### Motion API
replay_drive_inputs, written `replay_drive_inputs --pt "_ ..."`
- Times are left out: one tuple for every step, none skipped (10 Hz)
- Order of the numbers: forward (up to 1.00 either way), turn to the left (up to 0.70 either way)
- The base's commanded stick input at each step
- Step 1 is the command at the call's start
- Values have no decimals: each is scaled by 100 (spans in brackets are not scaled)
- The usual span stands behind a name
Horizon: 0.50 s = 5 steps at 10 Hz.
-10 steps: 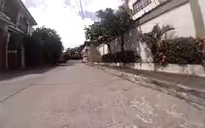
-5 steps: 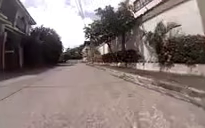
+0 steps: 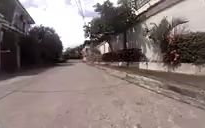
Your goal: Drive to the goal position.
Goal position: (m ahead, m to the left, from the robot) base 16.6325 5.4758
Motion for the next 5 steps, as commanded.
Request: replay_drive_inputs --pt "70 35" --pt "70 35" --pt "70 0" --pt "70 0" --pt "70 0"
